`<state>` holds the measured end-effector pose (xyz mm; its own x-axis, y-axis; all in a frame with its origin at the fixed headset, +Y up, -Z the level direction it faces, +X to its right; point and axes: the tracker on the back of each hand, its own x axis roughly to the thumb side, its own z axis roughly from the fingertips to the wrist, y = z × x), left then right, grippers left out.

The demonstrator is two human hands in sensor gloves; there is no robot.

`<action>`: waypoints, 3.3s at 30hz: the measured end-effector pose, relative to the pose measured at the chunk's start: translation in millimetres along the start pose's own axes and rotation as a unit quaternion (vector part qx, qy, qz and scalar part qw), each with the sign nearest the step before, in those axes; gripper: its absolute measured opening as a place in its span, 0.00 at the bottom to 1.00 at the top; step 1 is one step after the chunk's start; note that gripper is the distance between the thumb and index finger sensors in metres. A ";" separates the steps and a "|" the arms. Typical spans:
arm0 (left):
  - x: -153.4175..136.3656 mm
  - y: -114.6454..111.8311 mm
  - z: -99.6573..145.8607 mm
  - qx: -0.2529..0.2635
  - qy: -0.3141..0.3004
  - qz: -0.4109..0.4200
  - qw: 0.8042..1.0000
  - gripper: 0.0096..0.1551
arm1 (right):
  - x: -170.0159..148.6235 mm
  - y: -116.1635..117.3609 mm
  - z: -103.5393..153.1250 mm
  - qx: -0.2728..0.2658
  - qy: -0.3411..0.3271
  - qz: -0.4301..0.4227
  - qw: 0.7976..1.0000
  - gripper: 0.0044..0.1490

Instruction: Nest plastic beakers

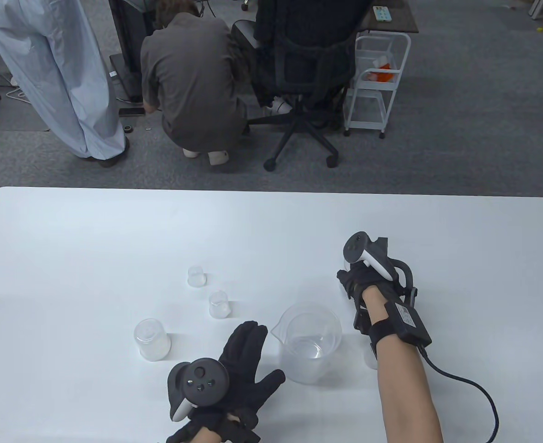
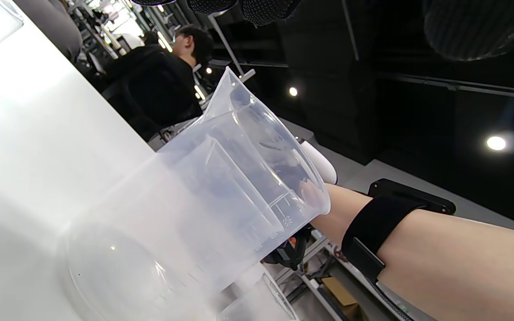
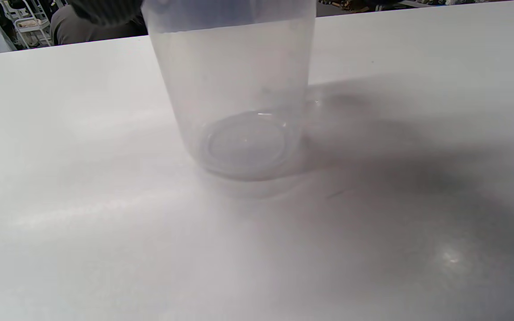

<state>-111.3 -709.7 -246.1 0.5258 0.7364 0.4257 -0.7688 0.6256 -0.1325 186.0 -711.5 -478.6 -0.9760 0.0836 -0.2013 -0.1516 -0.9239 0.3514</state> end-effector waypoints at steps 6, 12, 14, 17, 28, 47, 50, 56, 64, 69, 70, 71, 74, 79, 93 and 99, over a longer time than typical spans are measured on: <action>-0.2 -0.2 0.0 -0.002 0.000 -0.001 1.000 0.58 | -6.9 -10.2 7.6 -0.011 -0.005 -0.012 1.000 0.53; -0.2 -0.9 0.4 -0.006 0.000 -0.005 1.000 0.58 | -15.2 -33.0 28.4 -0.047 -0.029 -0.011 0.998 0.52; -0.2 -0.7 0.5 -0.006 -0.001 -0.008 1.000 0.58 | -17.2 -39.6 34.7 -0.055 -0.034 -0.007 0.998 0.52; -0.2 -0.8 0.7 -0.006 -0.001 -0.010 1.000 0.58 | -20.2 -54.0 49.8 -0.074 -0.051 -0.007 0.996 0.52; -0.6 -2.1 0.6 -0.014 0.004 -0.015 1.000 0.58 | -13.2 -98.2 114.3 -0.143 -0.147 0.003 0.979 0.51; -0.3 -2.9 0.4 -0.018 0.002 -0.017 1.000 0.58 | 38.2 -78.0 208.8 -0.164 -0.331 0.026 0.929 0.50; -0.2 -3.0 0.4 -0.018 0.000 -0.017 1.000 0.58 | 42.9 -63.0 213.2 -0.151 -0.350 0.026 0.924 0.50; -0.2 -3.3 0.5 -0.018 -0.001 -0.018 1.000 0.58 | 48.3 -38.9 214.5 -0.143 -0.364 0.046 0.919 0.50; -0.2 -3.7 0.6 -0.019 -0.001 -0.020 1.000 0.57 | 48.5 -11.0 206.7 -0.126 -0.363 0.060 0.921 0.50; -0.4 -4.0 0.6 -0.020 0.001 -0.021 1.000 0.57 | 47.6 1.7 203.0 -0.124 -0.361 0.061 0.922 0.50; -0.5 -3.9 0.6 -0.020 0.001 -0.021 1.000 0.57 | 47.5 3.6 202.3 -0.125 -0.361 0.062 0.922 0.51; -1.0 -3.7 0.5 -0.019 0.004 -0.021 1.000 0.57 | 47.2 5.6 201.4 -0.126 -0.359 0.062 0.923 0.51; -3.6 -1.7 0.3 -0.012 0.015 -0.020 1.000 0.56 | 46.2 9.7 199.8 -0.124 -0.359 0.058 0.923 0.51; -10.2 11.8 -1.2 0.010 0.049 -0.017 0.999 0.56 | 40.7 12.2 197.3 -0.126 -0.354 0.044 0.926 0.53; -51.9 110.7 0.5 0.061 0.251 -0.184 0.948 0.49 | 6.3 -2.5 202.7 -0.185 -0.374 -0.132 0.899 0.51; -93.7 123.7 3.2 0.048 0.343 -0.208 0.915 0.48 | -10.3 0.9 199.1 -0.168 -0.374 -0.223 0.885 0.51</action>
<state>-256.8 -702.1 -299.5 0.8593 0.4490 -0.2447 -0.4615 0.8871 0.0072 164.8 -638.8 -294.1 -0.6802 0.5763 0.4530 -0.6158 -0.7845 0.0733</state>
